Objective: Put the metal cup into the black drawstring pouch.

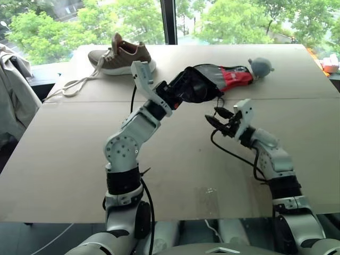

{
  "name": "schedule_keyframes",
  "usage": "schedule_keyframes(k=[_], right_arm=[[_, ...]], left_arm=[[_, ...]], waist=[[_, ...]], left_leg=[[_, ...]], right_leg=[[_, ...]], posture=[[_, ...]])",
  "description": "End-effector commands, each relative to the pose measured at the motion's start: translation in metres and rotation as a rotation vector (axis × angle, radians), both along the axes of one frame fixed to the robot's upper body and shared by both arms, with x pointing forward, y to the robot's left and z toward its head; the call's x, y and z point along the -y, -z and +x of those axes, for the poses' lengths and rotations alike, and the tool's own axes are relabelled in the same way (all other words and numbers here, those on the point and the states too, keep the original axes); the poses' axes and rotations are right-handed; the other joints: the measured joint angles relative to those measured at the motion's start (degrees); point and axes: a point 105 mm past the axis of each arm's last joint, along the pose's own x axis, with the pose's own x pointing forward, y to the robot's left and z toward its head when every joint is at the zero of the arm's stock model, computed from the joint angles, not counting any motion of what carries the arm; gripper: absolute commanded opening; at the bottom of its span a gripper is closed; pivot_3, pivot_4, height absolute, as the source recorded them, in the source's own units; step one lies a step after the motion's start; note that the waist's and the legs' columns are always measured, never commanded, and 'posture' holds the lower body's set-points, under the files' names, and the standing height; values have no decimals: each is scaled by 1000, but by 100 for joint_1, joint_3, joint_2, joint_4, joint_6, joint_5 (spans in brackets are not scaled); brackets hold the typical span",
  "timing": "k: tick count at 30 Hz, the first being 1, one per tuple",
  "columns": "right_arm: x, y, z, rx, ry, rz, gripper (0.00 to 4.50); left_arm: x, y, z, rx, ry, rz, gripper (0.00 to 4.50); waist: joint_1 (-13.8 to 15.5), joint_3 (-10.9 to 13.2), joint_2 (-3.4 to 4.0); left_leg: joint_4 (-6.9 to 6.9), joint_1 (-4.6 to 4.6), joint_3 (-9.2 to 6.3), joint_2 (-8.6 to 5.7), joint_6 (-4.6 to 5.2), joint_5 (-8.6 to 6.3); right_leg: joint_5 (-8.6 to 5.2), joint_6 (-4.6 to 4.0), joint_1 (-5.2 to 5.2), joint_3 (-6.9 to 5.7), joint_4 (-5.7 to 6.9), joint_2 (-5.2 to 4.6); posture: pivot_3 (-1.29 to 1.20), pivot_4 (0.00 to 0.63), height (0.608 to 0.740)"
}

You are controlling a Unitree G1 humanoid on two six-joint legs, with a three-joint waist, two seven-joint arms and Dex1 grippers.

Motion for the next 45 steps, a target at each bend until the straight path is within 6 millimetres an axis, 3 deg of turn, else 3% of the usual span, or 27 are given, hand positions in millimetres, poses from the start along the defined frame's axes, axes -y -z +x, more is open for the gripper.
schedule_keyframes(k=[1,3,6,10,30,35,38,40,43,45], right_arm=[[-4,-18,0,54,-14,29,2712],[-3,-19,1,58,-13,31,2712],[-3,-16,-1,55,-24,15,1950],[-4,-11,-5,54,-45,-14,47],[-5,-16,2,102,21,11,47],[43,-54,35,430,350,-227,47],[65,-107,43,674,532,-267,47],[68,-130,42,797,579,-295,47],[64,-155,39,870,593,-238,0],[56,-175,34,902,569,-163,0]], left_arm=[[0,-13,-7,61,5,-25,0],[-2,-12,-7,62,-1,-24,0],[-3,-12,-7,63,-5,-24,0],[-3,-13,-6,64,-8,-24,0],[-6,-9,-8,56,-13,1,0],[-16,-6,-6,40,-40,-11,0],[-16,-8,-9,64,-33,-11,0],[-16,-8,-10,66,-29,-11,0],[-14,-9,-14,65,12,-58,638],[-16,-5,-16,58,15,-49,1366]], waist=[[2,0,0],[2,0,0],[2,0,0],[2,0,0],[-1,0,0],[7,1,2],[5,2,2],[-6,1,2],[-20,0,0],[-23,0,1]], left_leg=[[0,0,0,0,0,0],[0,0,0,0,0,0],[0,0,0,0,0,0],[0,0,0,0,0,0],[0,0,0,0,0,0],[-1,1,5,-6,0,0],[0,1,4,-5,0,0],[-7,0,10,-5,-1,1],[-9,0,12,0,-1,1],[-13,0,15,4,-1,1]], right_leg=[[0,0,0,0,0,0],[0,0,0,0,0,0],[0,0,0,0,0,0],[0,0,0,0,0,0],[0,0,0,0,0,0],[0,1,-2,5,0,-4],[1,2,-3,4,0,-1],[1,2,-12,12,2,-2],[1,1,-13,16,1,3],[0,1,-14,22,-2,6]], posture=[[0,150,736],[0,150,736],[0,150,736],[0,150,736],[0,150,736],[0,150,736],[0,150,736],[0,150,736],[0,150,736],[0,150,736]])
